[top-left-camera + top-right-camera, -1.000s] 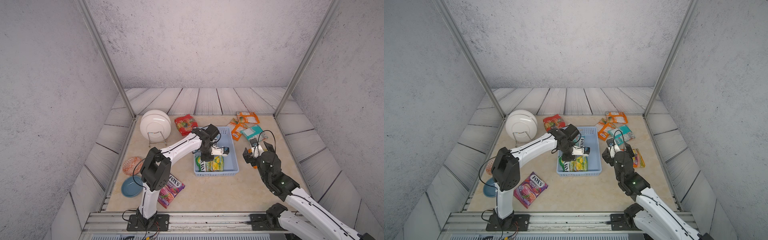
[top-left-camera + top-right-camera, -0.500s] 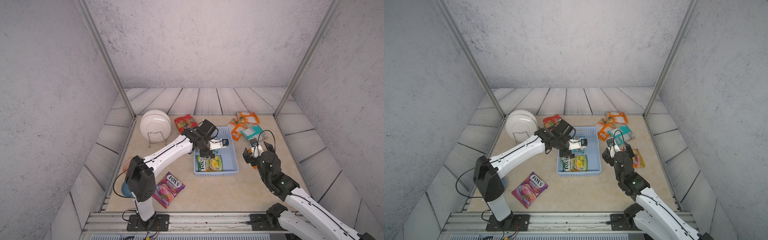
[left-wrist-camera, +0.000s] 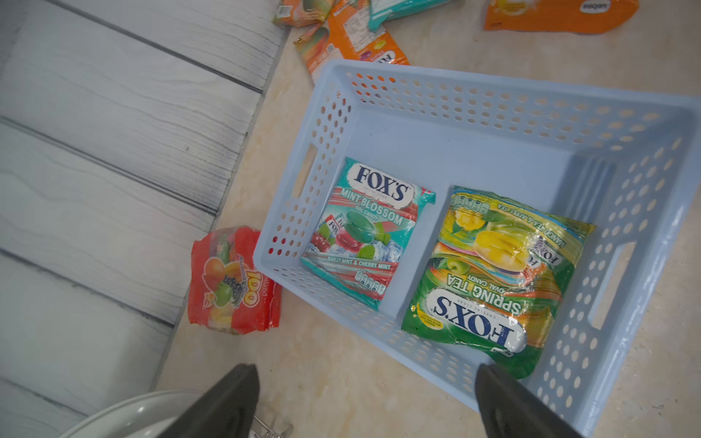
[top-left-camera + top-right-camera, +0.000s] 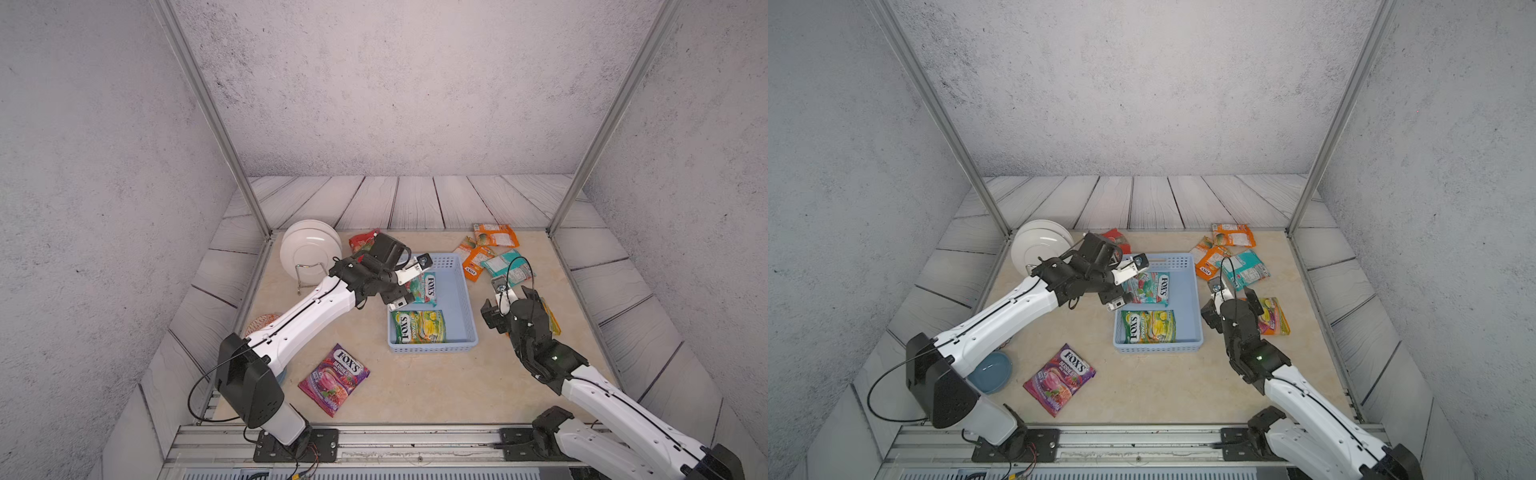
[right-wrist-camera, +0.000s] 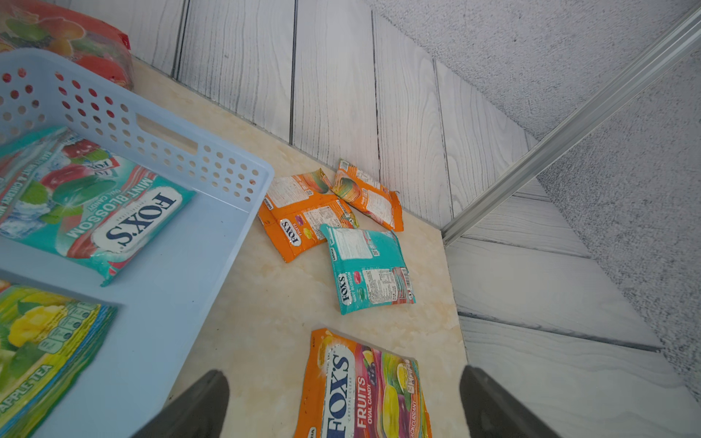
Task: Put the candies in the basket
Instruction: Place the candy in the basket, then pick up the candy at the center of the board.
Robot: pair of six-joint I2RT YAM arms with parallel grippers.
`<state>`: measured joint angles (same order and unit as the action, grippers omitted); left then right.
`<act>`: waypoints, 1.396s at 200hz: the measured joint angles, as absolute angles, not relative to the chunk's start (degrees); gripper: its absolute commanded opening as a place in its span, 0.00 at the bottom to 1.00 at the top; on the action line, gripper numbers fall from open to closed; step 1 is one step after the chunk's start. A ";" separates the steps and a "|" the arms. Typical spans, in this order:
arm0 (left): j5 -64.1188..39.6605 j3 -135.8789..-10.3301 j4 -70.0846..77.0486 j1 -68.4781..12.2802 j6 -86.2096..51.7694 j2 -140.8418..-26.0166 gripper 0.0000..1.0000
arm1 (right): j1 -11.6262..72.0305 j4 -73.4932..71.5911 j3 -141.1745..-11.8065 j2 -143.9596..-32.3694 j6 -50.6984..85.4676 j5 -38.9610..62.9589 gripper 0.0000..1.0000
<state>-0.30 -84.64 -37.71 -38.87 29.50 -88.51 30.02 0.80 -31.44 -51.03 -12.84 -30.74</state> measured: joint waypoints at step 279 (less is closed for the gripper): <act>-17.85 -72.58 -32.64 -14.15 14.02 -73.12 0.99 | 14.04 41.98 -69.36 -97.69 16.64 -28.91 0.78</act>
